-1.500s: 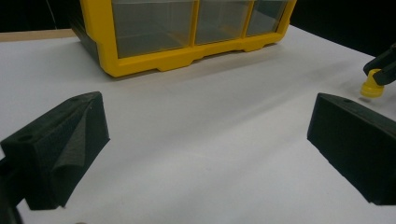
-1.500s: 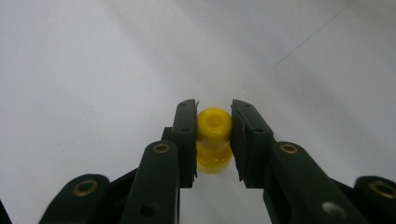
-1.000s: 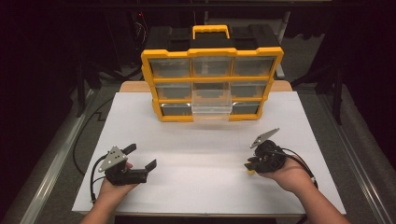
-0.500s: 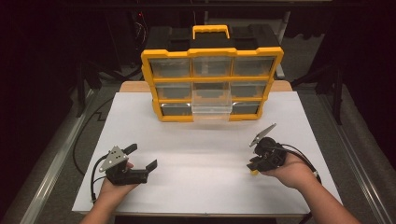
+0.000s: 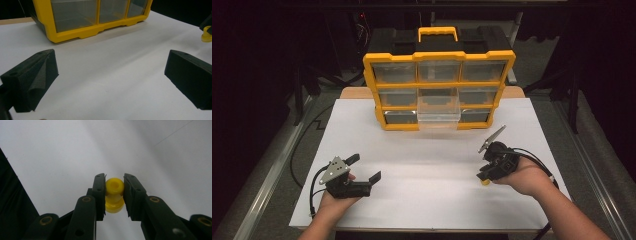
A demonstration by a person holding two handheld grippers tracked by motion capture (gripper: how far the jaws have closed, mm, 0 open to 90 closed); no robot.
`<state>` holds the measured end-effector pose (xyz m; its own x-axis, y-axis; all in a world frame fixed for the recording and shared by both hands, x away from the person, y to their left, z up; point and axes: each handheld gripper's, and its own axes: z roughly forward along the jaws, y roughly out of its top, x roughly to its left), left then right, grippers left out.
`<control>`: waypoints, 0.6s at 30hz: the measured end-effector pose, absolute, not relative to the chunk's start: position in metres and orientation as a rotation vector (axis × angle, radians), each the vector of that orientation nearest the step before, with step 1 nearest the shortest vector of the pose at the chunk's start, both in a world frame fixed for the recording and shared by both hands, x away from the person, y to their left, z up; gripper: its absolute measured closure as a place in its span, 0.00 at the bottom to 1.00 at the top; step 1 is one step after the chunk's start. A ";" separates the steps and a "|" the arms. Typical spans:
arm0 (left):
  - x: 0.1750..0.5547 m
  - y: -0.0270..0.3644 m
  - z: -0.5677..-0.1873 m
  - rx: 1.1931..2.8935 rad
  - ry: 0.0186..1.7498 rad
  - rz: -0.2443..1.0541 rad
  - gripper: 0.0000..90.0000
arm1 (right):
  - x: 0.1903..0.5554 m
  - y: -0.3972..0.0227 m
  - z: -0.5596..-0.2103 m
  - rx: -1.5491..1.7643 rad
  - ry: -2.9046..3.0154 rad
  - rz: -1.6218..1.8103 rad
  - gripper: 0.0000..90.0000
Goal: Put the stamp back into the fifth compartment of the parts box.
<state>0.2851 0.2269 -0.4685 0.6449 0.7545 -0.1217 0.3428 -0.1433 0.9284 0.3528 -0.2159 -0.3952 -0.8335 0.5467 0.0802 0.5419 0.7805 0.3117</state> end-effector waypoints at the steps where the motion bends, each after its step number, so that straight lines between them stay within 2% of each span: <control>1: 0.285 0.227 -0.469 1.745 0.892 0.457 0.00 | 0.353 -0.215 -0.394 0.905 2.954 0.504 0.81; 18: 0.284 0.227 -0.468 1.752 0.881 0.462 0.00 | 0.364 -0.202 -0.355 0.856 3.003 0.529 0.81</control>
<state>0.2837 0.2269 -0.4683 0.6512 0.7509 -0.1100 0.3365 -0.1558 0.9287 0.3638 -0.2017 -0.3551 -0.8537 0.5079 0.1145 0.5165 0.7983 0.3098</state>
